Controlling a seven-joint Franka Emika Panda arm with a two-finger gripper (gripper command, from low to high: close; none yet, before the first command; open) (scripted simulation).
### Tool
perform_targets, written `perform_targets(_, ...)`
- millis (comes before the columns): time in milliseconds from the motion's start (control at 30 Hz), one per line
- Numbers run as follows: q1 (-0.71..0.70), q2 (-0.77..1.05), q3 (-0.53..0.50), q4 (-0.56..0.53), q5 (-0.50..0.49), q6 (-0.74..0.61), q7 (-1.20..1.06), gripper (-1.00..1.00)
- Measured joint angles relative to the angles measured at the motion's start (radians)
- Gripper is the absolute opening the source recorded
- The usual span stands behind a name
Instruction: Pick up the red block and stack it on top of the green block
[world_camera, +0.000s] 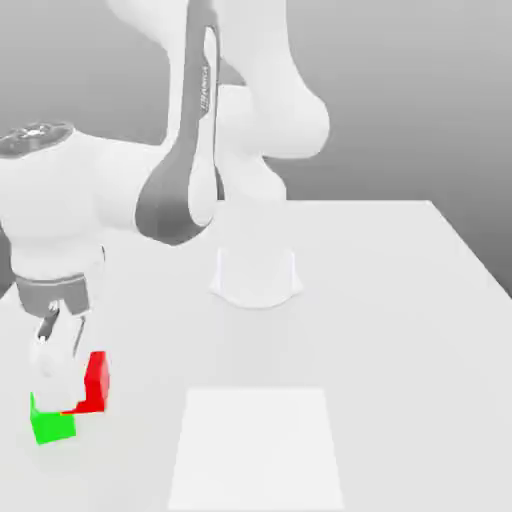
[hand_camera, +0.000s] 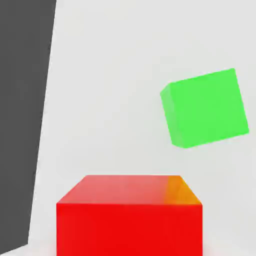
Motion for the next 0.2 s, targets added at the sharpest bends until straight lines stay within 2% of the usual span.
perform_targets(100,-0.013,0.092,-0.004,0.001,0.013,0.092,-0.013,-1.00)
perform_targets(133,-0.015,0.114,-0.003,0.002,0.015,0.113,-0.015,1.00)
perform_targets(200,-0.015,0.114,-0.003,0.002,0.015,0.113,-0.015,1.00)
